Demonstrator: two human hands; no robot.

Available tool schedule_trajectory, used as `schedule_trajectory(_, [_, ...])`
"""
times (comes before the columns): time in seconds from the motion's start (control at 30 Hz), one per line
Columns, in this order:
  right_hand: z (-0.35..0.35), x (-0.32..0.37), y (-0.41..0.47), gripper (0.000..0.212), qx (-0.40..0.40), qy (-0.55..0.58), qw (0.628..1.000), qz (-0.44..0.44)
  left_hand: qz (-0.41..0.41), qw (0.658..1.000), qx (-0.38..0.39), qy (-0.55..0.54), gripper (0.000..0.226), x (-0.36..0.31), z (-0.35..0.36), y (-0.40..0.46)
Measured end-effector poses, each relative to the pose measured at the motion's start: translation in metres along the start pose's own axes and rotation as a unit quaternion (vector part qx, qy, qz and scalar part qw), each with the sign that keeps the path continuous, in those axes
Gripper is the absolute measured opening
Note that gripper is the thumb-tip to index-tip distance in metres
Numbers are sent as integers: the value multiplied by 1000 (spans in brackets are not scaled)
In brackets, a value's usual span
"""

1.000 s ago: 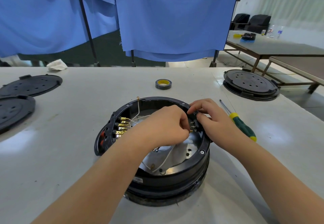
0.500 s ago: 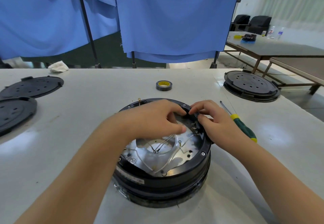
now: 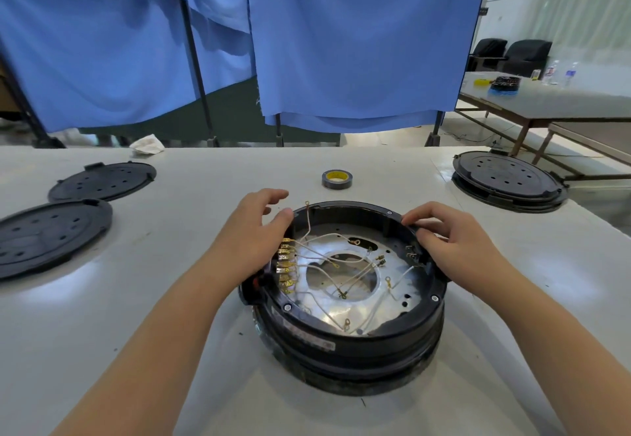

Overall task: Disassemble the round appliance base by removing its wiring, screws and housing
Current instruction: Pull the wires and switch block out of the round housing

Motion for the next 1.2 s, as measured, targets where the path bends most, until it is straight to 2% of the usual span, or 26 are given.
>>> schedule_trajectory(0.17, [-6, 0, -1, 38, -2, -23, 1000, 1, -39, 996, -26, -74, 29, 20, 13, -6])
schedule_trajectory(0.27, [-8, -2, 0, 37, 7, -28, 1000, 0, -78, 983, -47, -159, 26, 33, 18, -10])
schedule_trajectory(0.4, [-6, 3, -1, 37, 25, -33, 999, -3, -83, 972, -61, -210, 29, 36, 19, -13])
schedule_trajectory(0.5, [-2, 16, 0, 39, 36, -71, 997, -21, -78, 971, -61, -217, 30, 35, 18, -14])
schedule_trajectory(0.67, [21, 49, 5, 27, 72, -170, 980, -69, -71, 972, -60, -218, 27, 33, 18, -15])
schedule_trajectory(0.83, [86, 93, 7, 16, 181, -202, 956, -115, -54, 973, -50, -218, 26, 33, 20, -16])
schedule_trajectory(0.97, [119, 107, 20, 15, 229, -258, 931, -116, -20, 976, -47, -209, 32, 27, 20, -16])
schedule_trajectory(1.2, [127, 94, 25, 6, 189, -200, 956, -99, -9, 976, -49, -213, 30, 30, 24, -14])
Point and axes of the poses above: each hand's wrist, its own y-axis towards the middle knuckle, its own z-axis out of the palm, x = y × z, the point moved 9 cm from there along y, towards the middle knuckle, and after that the axes turned 5 degrees about x, right-handed, at the moved point
